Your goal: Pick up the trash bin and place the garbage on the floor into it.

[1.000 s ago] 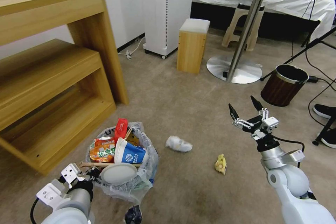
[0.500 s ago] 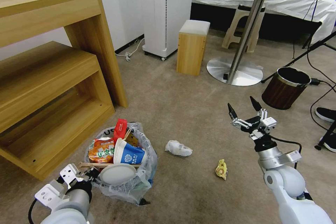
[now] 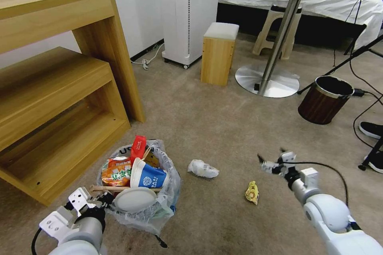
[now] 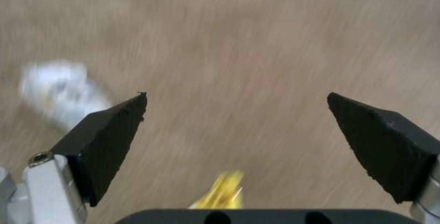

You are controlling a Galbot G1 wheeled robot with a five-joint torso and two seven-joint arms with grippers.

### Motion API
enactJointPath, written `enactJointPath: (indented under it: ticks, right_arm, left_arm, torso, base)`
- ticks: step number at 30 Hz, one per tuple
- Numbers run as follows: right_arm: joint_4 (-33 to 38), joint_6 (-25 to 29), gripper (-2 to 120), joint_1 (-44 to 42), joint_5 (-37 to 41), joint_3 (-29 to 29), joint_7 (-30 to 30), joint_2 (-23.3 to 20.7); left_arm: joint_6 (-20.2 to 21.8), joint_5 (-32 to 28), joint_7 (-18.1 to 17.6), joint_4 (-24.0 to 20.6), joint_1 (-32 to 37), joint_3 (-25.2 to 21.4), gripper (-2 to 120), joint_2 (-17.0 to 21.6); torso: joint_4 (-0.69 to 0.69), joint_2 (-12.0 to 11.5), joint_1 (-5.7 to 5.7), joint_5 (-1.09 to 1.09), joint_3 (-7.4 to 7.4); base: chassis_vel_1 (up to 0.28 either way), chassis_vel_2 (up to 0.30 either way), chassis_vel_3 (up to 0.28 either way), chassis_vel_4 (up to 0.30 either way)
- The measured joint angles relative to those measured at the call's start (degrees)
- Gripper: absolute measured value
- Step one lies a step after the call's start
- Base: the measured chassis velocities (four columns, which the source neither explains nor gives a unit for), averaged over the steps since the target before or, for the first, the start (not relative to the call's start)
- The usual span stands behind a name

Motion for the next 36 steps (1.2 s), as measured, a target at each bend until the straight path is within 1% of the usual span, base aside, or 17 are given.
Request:
enactJointPath:
  ticks: [1,4,5,8,9,12,20,22,23,26,28,29,30,32,33,35,36]
  right_arm:
    - [0.00,0.00,100,0.00,0.00,0.00,0.00,0.00]
    - [-4.47,-5.25,100,3.39,2.73,-3.78,1.79,3.09]
    - [-4.47,-5.25,100,3.39,2.73,-3.78,1.79,3.09]
    - [-9.10,-7.81,100,5.86,2.82,-6.39,3.13,6.05]
    - [-9.10,-7.81,100,5.86,2.82,-6.39,3.13,6.05]
    - [-12.24,-10.04,100,7.03,3.36,-7.73,4.15,8.65]
    - [-13.92,-11.75,98,6.58,3.42,-8.43,4.84,9.49]
    - [-14.25,-12.42,86,6.44,3.33,-8.43,5.23,9.02]
    - [-14.25,-12.42,86,6.44,3.33,-8.43,5.23,9.02]
    - [-14.99,-12.74,73,6.77,3.06,-8.20,5.42,8.45]
    - [-15.28,-12.74,69,6.96,3.02,-8.13,5.42,8.40]
    - [-15.92,-12.69,63,7.42,2.94,-8.00,5.41,8.39]
    - [-15.92,-12.69,63,7.42,2.94,-8.00,5.41,8.39]
    - [-16.79,-12.40,52,7.96,2.76,-7.83,5.30,8.58]
    - [-16.79,-12.40,52,7.96,2.76,-7.83,5.30,8.58]
    - [-17.71,-11.93,39,8.44,2.34,-7.76,5.07,8.89]
    - [-17.92,-11.76,36,8.50,2.21,-7.76,5.00,8.98]
  left_arm:
    - [0.00,0.00,0.00,0.00,0.00,0.00,1,0.00]
    - [-0.24,0.10,0.04,-0.10,0.17,-0.24,1,-0.06]
    - [-0.24,0.10,0.04,-0.10,0.17,-0.24,1,-0.06]
    - [-0.37,0.19,0.04,-0.12,0.18,-0.33,1,-0.17]
    - [-0.37,0.19,0.04,-0.12,0.18,-0.33,1,-0.17]
    - [-0.43,0.52,0.03,-0.12,0.15,-0.19,1,-0.32]
    - [-0.44,0.85,-0.15,-0.04,-0.33,0.07,1,-0.48]
    - [-0.44,1.08,-0.20,0.22,-0.55,0.33,1,-0.60]
    - [-0.44,1.08,-0.20,0.22,-0.55,0.33,1,-0.60]
    - [-0.44,1.15,-0.22,0.43,-0.79,0.42,1,-0.65]
    - [-0.44,1.16,-0.22,0.49,-0.82,0.42,1,-0.66]
    - [-0.45,1.17,-0.23,0.59,-0.82,0.41,1,-0.66]
    - [-0.45,1.17,-0.23,0.59,-0.82,0.41,1,-0.66]
    - [-0.48,1.18,-0.22,0.67,-0.79,0.27,1,-0.63]
    - [-0.48,1.18,-0.22,0.67,-0.79,0.27,1,-0.63]
    - [-0.50,1.14,-0.22,0.66,-0.78,0.01,1,-0.47]
    - [-0.50,1.13,-0.22,0.66,-0.78,-0.04,1,-0.42]
  torso:
    - [0.00,0.00,0.00,0.00,0.00]
    - [0.00,0.00,0.00,-0.01,0.00]
    - [0.00,0.00,0.00,-0.01,0.00]
    - [0.00,0.00,0.00,-0.01,0.00]
    - [0.00,0.00,0.00,-0.01,0.00]
    - [0.00,0.00,0.00,-0.01,0.00]
    - [-0.01,0.00,0.00,-0.01,0.00]
    - [-0.01,0.00,0.00,-0.01,0.00]
    - [-0.01,0.00,0.00,-0.01,0.00]
    - [-0.01,0.00,0.00,-0.01,0.00]
    - [-0.01,0.00,0.00,-0.01,0.00]
    - [-0.01,0.00,0.00,-0.01,0.00]
    - [-0.01,0.00,0.00,-0.01,0.00]
    - [0.00,0.00,0.00,-0.01,0.00]
    - [0.00,0.00,0.00,-0.01,0.00]
    - [0.00,0.00,0.00,0.00,0.00]
    - [0.00,0.00,0.00,0.00,0.00]
  base:
    - [0.000,0.000,0.000,0.000]
    - [0.000,0.000,0.000,0.000]
    - [0.000,0.000,0.000,0.000]
    - [0.000,0.000,0.000,0.000]
    - [0.000,0.000,0.000,0.000]
    - [0.000,0.000,0.000,0.000]
    - [0.000,0.000,0.000,0.000]
    - [0.000,0.000,0.000,0.000]
    - [0.000,0.000,0.000,0.000]
    - [0.000,0.000,0.000,0.000]
    - [0.000,0.000,0.000,0.000]
    - [0.000,0.000,0.000,0.000]
    - [0.000,0.000,0.000,0.000]
    - [0.000,0.000,0.000,0.000]
    - [0.000,0.000,0.000,0.000]
    - [0.000,0.000,0.000,0.000]
    - [0.000,0.000,0.000,0.000]
